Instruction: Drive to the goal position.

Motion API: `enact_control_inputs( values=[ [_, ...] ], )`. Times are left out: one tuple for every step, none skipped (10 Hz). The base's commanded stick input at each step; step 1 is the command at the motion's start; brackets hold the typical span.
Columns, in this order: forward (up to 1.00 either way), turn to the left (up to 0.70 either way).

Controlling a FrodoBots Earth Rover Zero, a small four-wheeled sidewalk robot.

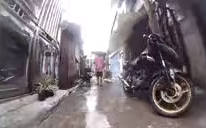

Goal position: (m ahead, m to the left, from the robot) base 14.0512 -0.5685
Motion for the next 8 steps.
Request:
enact_control_inputs(
  values=[
    [0.99,0.00],
    [0.99,0.00],
    [0.99,0.00],
    [0.99,0.00],
    [0.99,0.00],
    [0.99,0.00],
    [0.99,0.00],
    [0.99,0.00]
  ],
)
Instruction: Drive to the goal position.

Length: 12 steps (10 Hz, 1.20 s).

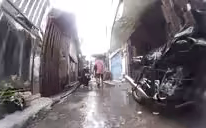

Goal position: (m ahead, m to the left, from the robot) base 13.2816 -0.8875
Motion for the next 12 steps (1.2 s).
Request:
enact_control_inputs(
  values=[
    [0.99,0.00],
    [0.99,0.00],
    [0.99,0.00],
    [0.99,0.00],
    [0.99,0.00],
    [0.99,0.00],
    [0.99,0.00],
    [0.99,0.00],
    [0.99,0.00],
    [0.99,0.00],
    [0.99,0.00],
    [0.99,0.00]
  ],
)
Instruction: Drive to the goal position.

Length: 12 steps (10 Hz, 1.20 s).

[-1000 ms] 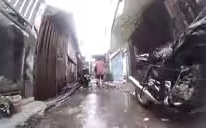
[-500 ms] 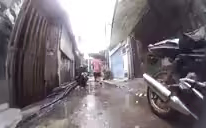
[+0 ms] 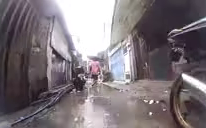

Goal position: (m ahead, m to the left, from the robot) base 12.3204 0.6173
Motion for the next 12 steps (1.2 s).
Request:
enact_control_inputs(
  values=[
    [0.99,0.00],
    [0.99,0.00],
    [0.99,0.00],
    [0.99,0.00],
    [0.99,0.00],
    [0.99,0.00],
    [0.99,0.00],
    [0.99,0.00],
    [0.99,0.00],
    [0.99,0.00],
    [0.99,0.00],
    [0.99,0.00]
  ],
)
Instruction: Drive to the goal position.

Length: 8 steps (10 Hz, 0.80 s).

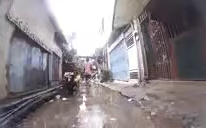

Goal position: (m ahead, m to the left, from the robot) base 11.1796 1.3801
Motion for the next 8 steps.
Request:
enact_control_inputs(
  values=[
    [0.99,0.00],
    [0.99,0.00],
    [0.99,0.00],
    [0.99,0.07],
    [0.99,0.31],
    [0.99,0.20],
    [0.99,0.00],
    [0.99,0.00]
  ],
)
